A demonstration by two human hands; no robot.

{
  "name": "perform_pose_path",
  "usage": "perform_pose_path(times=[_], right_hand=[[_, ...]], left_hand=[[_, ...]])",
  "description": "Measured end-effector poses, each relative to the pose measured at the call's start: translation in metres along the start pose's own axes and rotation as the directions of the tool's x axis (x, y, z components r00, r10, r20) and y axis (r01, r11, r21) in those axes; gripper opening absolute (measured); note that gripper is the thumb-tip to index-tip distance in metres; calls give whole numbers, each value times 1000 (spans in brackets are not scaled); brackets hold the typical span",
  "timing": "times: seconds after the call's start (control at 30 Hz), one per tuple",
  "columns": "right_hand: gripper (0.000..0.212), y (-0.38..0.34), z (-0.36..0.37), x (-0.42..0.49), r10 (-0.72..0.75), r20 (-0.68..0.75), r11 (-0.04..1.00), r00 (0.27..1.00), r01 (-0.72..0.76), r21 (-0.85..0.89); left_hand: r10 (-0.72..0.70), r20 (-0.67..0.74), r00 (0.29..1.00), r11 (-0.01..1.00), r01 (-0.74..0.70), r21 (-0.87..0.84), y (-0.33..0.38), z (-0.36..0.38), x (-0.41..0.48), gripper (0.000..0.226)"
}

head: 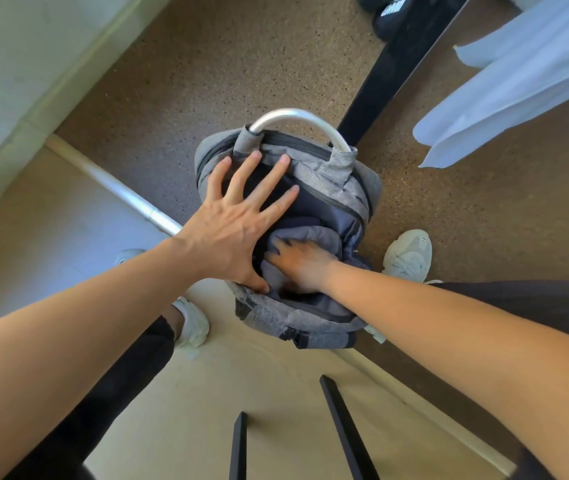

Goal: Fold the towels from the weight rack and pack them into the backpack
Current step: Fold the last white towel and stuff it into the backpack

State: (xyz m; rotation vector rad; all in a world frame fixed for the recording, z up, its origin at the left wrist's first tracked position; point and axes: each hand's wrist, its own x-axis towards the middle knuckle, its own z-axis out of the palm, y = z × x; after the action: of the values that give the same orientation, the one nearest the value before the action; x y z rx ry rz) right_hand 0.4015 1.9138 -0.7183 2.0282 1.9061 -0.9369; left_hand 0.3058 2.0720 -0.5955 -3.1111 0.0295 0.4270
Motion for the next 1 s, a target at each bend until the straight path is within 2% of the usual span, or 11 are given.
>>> perform_pose_path(times=[0.07,0.2,0.33,0.4,0.47,0.63,0.77,0.83,0.87,0.93,1.0], right_hand=[[40,-7,0,8,59,43,998,997,-59,-17],[39,-16,5,16,141,122,990,982,-142,-3],[50,-3,-6,3,107,152,989,983,-121,88],[42,0,-23,-12,65,195,976,979,-103,191],[36,0,-43,-31,86,155,953,984,-127,275],[52,-8,-95,-94,228,-35,893,973,-195,406],[50,-15,-129,-151,319,-108,816,941,-215,537],[38,-15,-145,-174,423,-163,694,891,-203,691],[31,-12,-155,-184,493,-172,586,853,-180,790],[19,0,-176,-202,639,-142,309,756,-83,947],[18,17,-192,-220,771,-80,59,631,54,997]], left_hand=[[-1,0,1000,1000,1,-2,1,0,0,154],[7,14,1000,1000,-7,-13,2,1,1,156],[4,20,1000,1000,-4,2,-1,-3,4,153],[3,21,1000,1000,-3,8,-4,-5,6,150],[-6,30,1000,1000,5,23,-6,-8,8,147],[-45,39,998,997,43,62,-7,-25,14,136],[-92,52,994,995,91,27,-1,-33,16,119],[-144,53,988,988,146,-43,4,-36,17,95],[-172,57,983,981,177,-81,8,-38,17,84],[-226,57,972,961,232,-152,14,-42,15,70],[-278,9,961,928,271,-255,19,-47,13,58]])
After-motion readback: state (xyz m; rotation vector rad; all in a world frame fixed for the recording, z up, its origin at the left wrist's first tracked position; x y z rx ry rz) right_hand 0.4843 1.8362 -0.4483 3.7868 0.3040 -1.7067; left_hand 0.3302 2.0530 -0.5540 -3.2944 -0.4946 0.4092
